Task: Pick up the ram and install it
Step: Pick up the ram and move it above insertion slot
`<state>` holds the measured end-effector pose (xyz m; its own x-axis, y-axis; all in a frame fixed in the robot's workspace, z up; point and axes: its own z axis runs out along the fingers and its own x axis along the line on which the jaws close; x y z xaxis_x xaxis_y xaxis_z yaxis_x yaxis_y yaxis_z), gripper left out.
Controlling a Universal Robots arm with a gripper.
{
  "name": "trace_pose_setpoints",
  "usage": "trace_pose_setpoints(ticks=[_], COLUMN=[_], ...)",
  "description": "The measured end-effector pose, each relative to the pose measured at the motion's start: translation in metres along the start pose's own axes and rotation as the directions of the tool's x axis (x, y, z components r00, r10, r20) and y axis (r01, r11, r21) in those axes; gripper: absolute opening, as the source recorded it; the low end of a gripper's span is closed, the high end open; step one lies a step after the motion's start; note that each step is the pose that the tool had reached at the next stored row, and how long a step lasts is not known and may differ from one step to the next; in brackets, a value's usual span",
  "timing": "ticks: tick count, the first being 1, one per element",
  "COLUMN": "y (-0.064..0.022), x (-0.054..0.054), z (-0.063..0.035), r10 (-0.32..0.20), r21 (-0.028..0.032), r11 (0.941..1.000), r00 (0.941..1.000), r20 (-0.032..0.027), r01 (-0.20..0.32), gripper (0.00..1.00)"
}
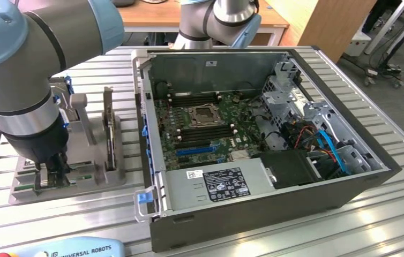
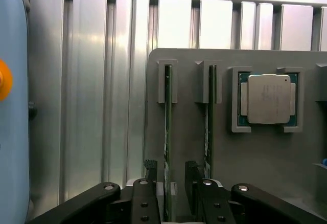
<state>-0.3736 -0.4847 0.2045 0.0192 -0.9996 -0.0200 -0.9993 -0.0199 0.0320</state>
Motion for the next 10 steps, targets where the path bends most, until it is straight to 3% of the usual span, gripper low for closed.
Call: trace_pose_setpoints(ticks=[10], y=[0.0], x=[0.0011], z=[0.0012], r10=[0.0], r21=[-0.0002], r11=[1.0], r00=[1.0], r20=[-0.0002], r01=[0.0], gripper=[0.35])
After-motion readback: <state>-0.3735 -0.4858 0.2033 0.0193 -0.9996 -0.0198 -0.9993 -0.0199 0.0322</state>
